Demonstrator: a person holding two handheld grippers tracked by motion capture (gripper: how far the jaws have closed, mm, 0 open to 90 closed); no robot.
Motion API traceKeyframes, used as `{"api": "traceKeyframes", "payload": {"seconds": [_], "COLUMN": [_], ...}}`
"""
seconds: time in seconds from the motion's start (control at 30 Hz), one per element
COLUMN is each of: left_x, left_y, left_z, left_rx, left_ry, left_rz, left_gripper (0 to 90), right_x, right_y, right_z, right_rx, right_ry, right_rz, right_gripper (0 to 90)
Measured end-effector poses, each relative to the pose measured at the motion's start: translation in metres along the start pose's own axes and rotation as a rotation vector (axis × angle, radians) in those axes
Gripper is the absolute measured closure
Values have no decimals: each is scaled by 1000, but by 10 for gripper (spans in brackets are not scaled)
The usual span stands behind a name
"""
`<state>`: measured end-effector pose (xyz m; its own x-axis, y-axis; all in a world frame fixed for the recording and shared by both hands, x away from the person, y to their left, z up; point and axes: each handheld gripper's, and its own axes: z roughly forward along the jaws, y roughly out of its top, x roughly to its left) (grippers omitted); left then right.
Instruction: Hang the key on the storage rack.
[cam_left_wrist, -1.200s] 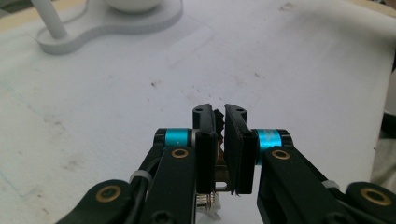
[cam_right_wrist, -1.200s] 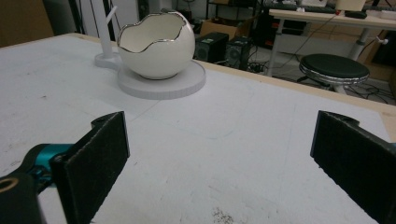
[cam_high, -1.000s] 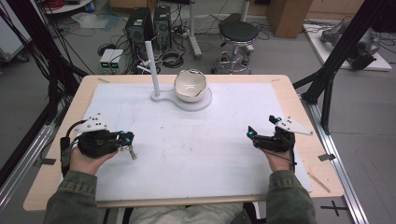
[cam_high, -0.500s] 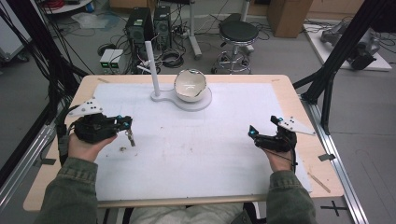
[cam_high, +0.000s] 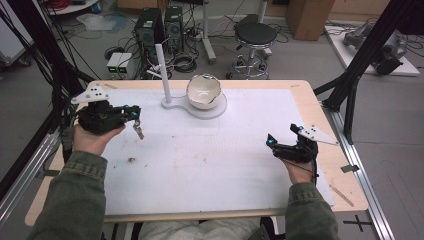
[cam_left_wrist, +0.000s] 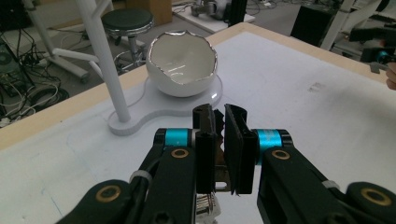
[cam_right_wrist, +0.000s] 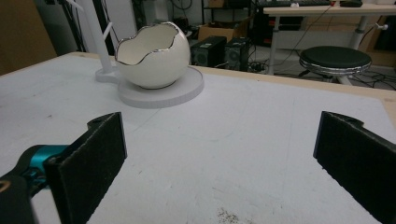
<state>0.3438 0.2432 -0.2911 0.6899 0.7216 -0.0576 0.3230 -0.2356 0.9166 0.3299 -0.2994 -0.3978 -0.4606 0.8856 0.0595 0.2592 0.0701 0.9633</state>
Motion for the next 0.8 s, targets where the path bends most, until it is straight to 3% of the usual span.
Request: {"api": "traceKeyframes", "payload": {"seconds": [0.13,0.23,0.33,0.8], "left_x": [7,15,24,39], "left_y": [9,14,21,42], "left_z": [5,9,17,21], "left_rx": [-10,-25,-28,-58], "left_ry": [6,-18,-4,33], "left_rz": [-9,-26,-38,-36], "left_gripper": [826,826,826,826], "right_x": [0,0,0,1], "right_y": [0,0,-1,-1], "right_z": [0,0,1,0], "right_rx": [1,-3,2,-1], "right_ry": [-4,-9,-13,-12], "right_rz": [-4,-3,3,-6], "right_gripper": [15,14,5,5]}}
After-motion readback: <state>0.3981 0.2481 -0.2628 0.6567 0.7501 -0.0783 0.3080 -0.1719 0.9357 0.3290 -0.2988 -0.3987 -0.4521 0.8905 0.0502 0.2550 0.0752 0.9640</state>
